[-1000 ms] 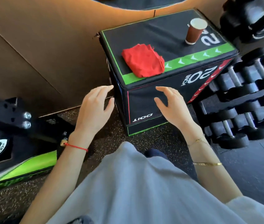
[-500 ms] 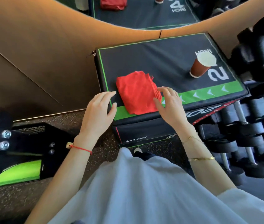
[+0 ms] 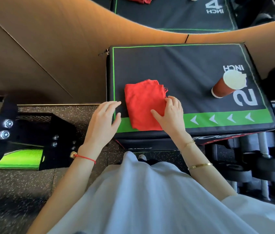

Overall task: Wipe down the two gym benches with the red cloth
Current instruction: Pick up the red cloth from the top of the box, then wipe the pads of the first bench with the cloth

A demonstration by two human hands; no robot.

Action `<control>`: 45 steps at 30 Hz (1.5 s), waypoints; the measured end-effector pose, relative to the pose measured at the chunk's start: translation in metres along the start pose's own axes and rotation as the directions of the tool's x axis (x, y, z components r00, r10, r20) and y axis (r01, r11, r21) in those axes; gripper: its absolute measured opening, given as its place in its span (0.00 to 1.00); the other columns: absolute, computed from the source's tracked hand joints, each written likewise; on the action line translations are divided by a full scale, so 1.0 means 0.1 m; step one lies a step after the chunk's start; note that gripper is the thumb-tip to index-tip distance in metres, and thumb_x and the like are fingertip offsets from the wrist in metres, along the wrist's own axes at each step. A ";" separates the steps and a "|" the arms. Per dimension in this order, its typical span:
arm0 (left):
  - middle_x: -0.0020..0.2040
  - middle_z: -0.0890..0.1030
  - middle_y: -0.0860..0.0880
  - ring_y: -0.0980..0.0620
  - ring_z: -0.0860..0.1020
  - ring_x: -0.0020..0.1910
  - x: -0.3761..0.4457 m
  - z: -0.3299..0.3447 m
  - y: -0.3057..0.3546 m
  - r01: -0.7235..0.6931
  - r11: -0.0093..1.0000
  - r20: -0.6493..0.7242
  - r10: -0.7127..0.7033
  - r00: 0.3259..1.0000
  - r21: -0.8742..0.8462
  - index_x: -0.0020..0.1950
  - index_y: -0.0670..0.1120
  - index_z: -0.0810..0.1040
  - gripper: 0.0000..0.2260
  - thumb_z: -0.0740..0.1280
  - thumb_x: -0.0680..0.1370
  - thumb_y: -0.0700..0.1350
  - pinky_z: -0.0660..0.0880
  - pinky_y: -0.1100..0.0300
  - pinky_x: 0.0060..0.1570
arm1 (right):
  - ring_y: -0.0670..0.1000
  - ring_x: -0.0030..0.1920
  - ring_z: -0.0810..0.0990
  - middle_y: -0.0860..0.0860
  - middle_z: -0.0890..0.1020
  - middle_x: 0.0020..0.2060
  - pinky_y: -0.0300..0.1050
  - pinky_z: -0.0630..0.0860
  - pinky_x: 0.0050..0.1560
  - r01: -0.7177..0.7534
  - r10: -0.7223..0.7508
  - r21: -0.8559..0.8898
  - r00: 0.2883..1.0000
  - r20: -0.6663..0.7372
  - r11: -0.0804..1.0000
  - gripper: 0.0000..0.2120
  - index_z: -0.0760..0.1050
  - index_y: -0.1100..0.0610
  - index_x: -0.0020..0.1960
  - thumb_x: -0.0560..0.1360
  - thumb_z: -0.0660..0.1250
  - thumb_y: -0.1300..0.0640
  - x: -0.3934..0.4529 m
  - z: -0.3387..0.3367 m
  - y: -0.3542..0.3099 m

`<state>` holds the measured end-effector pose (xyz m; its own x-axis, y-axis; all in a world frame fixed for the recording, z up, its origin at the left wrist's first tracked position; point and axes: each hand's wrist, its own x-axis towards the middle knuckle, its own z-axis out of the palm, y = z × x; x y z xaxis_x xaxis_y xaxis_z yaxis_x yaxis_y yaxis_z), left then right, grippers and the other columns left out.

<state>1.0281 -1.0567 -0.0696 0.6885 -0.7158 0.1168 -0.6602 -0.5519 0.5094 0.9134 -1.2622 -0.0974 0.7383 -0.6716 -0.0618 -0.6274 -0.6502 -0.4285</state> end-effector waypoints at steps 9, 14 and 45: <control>0.63 0.79 0.45 0.48 0.75 0.65 0.06 -0.08 -0.10 -0.048 0.999 0.052 0.048 0.997 0.006 0.66 0.41 0.76 0.15 0.65 0.79 0.39 0.69 0.54 0.68 | 0.56 0.51 0.74 0.54 0.78 0.49 0.44 0.67 0.48 -0.053 0.054 0.259 0.999 0.003 0.964 0.14 0.73 0.61 0.54 0.70 0.69 0.58 0.01 0.02 -0.20; 0.63 0.79 0.46 0.48 0.75 0.65 0.12 -0.10 -0.12 -0.102 0.995 0.070 0.102 0.992 0.001 0.67 0.41 0.76 0.15 0.64 0.80 0.39 0.71 0.53 0.68 | 0.43 0.33 0.74 0.43 0.77 0.31 0.40 0.63 0.35 -0.099 0.132 0.482 0.991 -0.034 0.870 0.17 0.69 0.52 0.55 0.69 0.69 0.59 -0.04 -0.08 -0.29; 0.61 0.81 0.48 0.49 0.77 0.61 0.08 -0.06 0.08 -0.472 0.872 0.249 0.490 0.836 -0.130 0.64 0.44 0.79 0.13 0.65 0.79 0.41 0.74 0.51 0.63 | 0.45 0.48 0.80 0.49 0.84 0.48 0.50 0.77 0.57 -0.187 0.631 0.874 0.759 -0.161 0.448 0.18 0.78 0.48 0.58 0.71 0.70 0.63 -1.52 -0.34 -0.27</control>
<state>1.0306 -1.0645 -0.0598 0.1772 -0.9749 0.1348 -0.8615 -0.0875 0.5002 0.8095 -1.1549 -0.0459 0.1247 -0.9771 -0.1721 -0.2030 0.1447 -0.9684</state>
